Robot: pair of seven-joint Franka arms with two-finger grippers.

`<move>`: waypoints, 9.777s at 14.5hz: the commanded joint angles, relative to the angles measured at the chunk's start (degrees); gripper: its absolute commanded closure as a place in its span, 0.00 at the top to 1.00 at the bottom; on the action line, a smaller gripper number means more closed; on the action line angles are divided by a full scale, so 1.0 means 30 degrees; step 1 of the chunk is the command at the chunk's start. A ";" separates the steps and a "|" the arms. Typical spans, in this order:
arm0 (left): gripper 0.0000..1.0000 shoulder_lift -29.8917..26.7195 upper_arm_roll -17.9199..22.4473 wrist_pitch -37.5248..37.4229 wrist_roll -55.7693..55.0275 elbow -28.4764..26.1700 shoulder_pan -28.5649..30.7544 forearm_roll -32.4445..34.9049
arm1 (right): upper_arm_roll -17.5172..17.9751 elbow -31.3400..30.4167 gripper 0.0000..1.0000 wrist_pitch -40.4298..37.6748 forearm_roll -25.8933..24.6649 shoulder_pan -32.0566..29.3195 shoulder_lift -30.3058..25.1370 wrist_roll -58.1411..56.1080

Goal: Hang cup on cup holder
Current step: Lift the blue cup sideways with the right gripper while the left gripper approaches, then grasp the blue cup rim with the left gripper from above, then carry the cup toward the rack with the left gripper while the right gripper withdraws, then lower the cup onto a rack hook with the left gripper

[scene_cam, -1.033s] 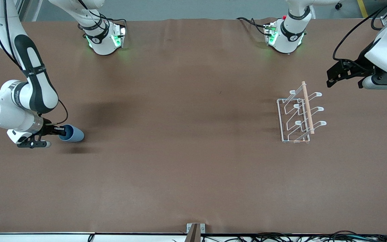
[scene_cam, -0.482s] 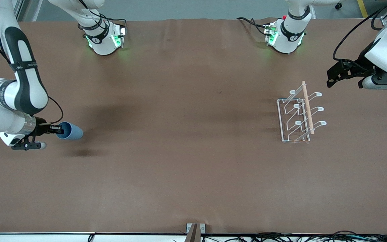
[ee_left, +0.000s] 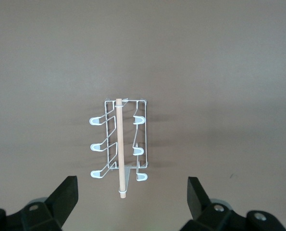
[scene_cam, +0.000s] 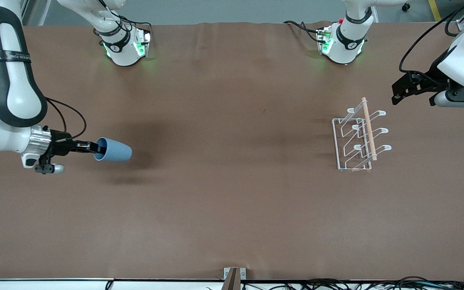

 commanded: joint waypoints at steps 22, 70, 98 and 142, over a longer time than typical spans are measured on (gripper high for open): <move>1.00 0.2851 -0.3497 0.1127 1.4076 0.1243 -0.2610 -0.0194 | 0.9325 -0.4711 0.00 0.3090 2.1299 0.0927 -0.0825 -1.0913; 0.99 0.9707 -0.4353 0.8218 1.6538 0.4232 -0.9498 0.0013 | 0.9354 -0.4681 0.00 0.3442 2.2002 0.1455 -0.0532 -1.1675; 0.00 0.7921 -0.4206 0.3068 1.6686 0.3735 -0.8677 0.4164 | 0.9266 -0.4798 1.00 0.3325 2.1682 0.0493 -0.1028 -1.0742; 0.04 1.3251 -0.1394 -0.5727 1.5865 -0.2624 -0.7974 2.3421 | -0.0695 0.7535 1.00 -0.7224 -1.3739 -0.0713 -0.6099 0.5200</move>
